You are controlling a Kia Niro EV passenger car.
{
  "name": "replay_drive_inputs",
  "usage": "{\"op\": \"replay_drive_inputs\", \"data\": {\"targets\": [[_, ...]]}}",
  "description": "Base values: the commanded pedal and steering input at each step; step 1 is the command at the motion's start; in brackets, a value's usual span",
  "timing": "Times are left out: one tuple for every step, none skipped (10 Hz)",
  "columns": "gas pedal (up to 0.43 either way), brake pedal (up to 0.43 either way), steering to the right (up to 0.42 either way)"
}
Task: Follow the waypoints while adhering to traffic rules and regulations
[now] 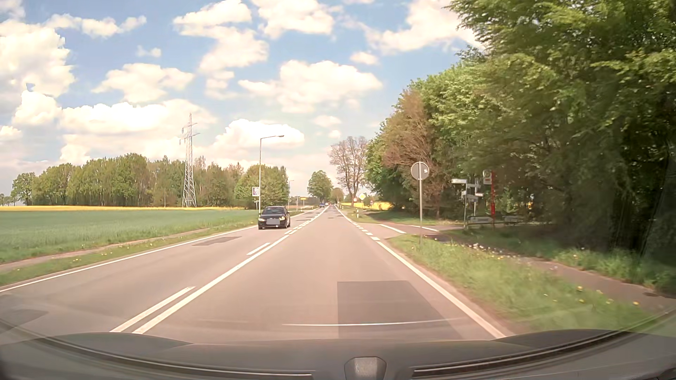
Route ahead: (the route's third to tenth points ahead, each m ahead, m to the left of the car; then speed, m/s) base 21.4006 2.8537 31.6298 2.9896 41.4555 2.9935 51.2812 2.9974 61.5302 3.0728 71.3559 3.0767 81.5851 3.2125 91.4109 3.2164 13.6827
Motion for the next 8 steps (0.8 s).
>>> {"op": "replay_drive_inputs", "data": {"targets": [[0.150,0.000,-0.005],[0.150,0.000,-0.005],[0.150,0.000,-0.005],[0.150,0.000,-0.005],[0.150,0.000,-0.005],[0.150,0.000,-0.005],[0.150,0.000,-0.005],[0.150,0.000,-0.005]]}}
